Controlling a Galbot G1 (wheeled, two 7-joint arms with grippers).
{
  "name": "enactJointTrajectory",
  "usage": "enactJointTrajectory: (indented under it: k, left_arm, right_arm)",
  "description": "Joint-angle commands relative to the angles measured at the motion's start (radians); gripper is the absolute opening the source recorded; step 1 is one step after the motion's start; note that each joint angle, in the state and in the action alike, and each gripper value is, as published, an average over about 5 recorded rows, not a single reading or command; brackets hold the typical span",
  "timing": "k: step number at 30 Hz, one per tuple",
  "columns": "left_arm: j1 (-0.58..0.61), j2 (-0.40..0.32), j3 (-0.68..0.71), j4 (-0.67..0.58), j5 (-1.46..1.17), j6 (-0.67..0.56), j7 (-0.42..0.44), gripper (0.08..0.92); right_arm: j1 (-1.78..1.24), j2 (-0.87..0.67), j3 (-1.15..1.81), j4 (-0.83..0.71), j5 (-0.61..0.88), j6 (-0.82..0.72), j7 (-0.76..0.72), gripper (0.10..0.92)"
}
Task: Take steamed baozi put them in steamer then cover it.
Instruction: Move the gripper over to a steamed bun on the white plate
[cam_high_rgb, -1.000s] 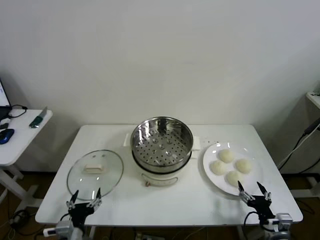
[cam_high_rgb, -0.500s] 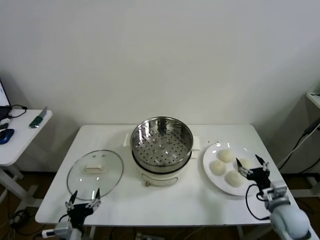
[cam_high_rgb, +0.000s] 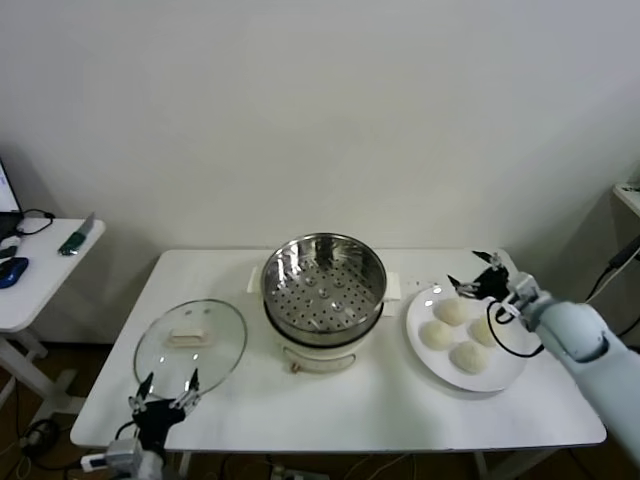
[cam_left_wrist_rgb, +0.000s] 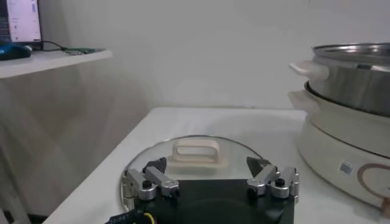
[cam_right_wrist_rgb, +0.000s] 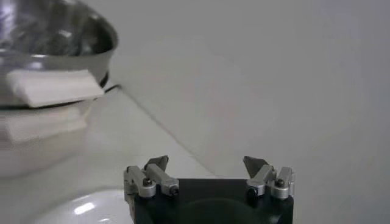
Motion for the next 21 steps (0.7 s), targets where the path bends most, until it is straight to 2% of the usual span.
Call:
enactJointTrajectory:
  k: [1,5,10,21]
  left_arm:
    - [-0.001,0.001,-0.003,0.000,-0.001,-0.002,0.001,0.823]
    - [0.001,0.001,-0.011,-0.003,-0.002,-0.004,0.002,0.823]
    - [0.002,0.000,-0.022,-0.006,-0.003,-0.005,0.002,0.823]
    - [0.005,-0.003,-0.048,-0.009,-0.020,-0.009,0.004,0.823]
  right_arm:
    - [0.640,-0.143,-0.652,-0.208,-0.155,0.068,-0.479,0.823]
    - [0.857,-0.099,-0.900,-0.301,-0.191,0.167,-0.633,0.823]
    - [0.994,-0.016,-1.081,-0.416,-0.167,0.245,-0.729,0.823]
    - [0.926,0.178,-1.135,-0.561,-0.131,0.219,-0.714,0.823]
